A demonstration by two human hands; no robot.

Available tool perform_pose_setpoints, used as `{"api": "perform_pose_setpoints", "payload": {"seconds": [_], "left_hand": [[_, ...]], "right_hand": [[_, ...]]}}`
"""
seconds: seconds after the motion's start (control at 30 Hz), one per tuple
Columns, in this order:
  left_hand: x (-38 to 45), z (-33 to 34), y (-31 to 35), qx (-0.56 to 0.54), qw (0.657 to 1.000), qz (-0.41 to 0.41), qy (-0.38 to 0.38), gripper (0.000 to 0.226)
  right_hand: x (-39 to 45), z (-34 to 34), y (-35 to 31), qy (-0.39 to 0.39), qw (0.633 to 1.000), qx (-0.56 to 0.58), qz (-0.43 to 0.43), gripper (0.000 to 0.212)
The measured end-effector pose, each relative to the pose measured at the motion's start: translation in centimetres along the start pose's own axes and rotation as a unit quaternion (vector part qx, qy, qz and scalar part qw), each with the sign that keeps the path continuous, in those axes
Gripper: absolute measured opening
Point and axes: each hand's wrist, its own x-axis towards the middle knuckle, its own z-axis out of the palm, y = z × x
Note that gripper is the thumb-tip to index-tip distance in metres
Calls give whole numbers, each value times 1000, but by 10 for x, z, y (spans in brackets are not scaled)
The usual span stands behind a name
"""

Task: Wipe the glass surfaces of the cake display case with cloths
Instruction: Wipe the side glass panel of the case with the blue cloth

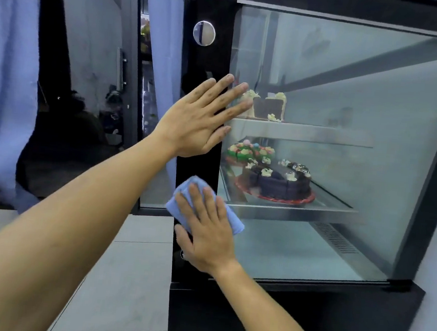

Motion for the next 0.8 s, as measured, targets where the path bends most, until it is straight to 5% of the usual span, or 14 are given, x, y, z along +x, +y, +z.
{"api": "perform_pose_setpoints", "payload": {"seconds": [0.2, 0.37, 0.43, 0.6, 0.8], "left_hand": [[-3, -1, 3, -5, 1000, -13, -1, 59], [-3, 1, 6, -8, 1000, -21, -1, 60], [-2, 0, 5, -12, 1000, -21, -2, 59], [-1, -2, 6, -16, 1000, -21, -13, 59], [-38, 7, 47, -46, 992, -120, -4, 64]], "right_hand": [[-109, 17, 37, -161, 938, -158, -264, 69], [-36, -7, 72, -174, 854, -190, -452, 60], [19, -33, 84, -107, 885, -187, -412, 57], [35, -43, 76, 22, 989, -105, -106, 58], [-121, 9, 42, -161, 963, -95, -195, 65]]}}
